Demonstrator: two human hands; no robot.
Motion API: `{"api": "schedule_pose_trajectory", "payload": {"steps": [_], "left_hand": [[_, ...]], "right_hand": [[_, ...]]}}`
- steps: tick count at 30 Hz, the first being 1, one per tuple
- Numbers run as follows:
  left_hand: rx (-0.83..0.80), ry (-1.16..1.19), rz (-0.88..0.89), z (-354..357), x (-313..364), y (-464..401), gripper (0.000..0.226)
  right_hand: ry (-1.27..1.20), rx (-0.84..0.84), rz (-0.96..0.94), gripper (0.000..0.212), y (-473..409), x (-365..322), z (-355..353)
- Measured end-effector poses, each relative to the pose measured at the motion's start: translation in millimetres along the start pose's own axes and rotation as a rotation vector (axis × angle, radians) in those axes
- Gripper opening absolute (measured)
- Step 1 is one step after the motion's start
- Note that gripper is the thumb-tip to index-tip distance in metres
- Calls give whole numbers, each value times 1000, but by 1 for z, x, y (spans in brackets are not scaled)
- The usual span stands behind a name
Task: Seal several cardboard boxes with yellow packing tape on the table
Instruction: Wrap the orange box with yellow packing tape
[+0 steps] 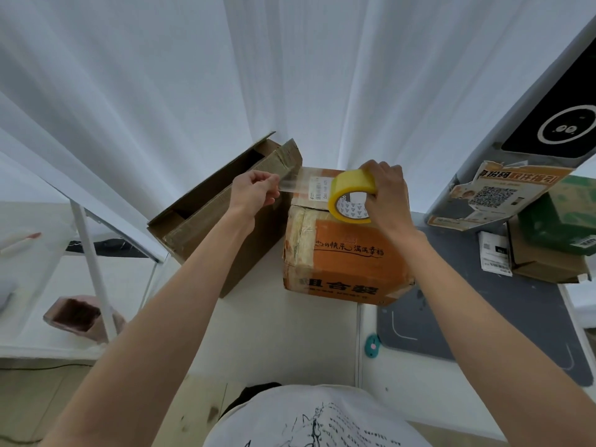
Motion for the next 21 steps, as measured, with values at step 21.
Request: {"api": "schedule_pose_trajectory", "payload": {"steps": [21], "left_hand": [[-46, 159, -216, 19, -67, -7, 21]], "right_hand": [[-324, 29, 142, 22, 30, 46, 20]]}}
Point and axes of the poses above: each hand's wrist, its own y-axis away from the middle knuckle, its own z-axis out of the palm, x = y × z, the point moved 8 cm from there along -y, towards the middle knuckle, and after that the axes turned 3 degrees about z, right-handed, at the moved point
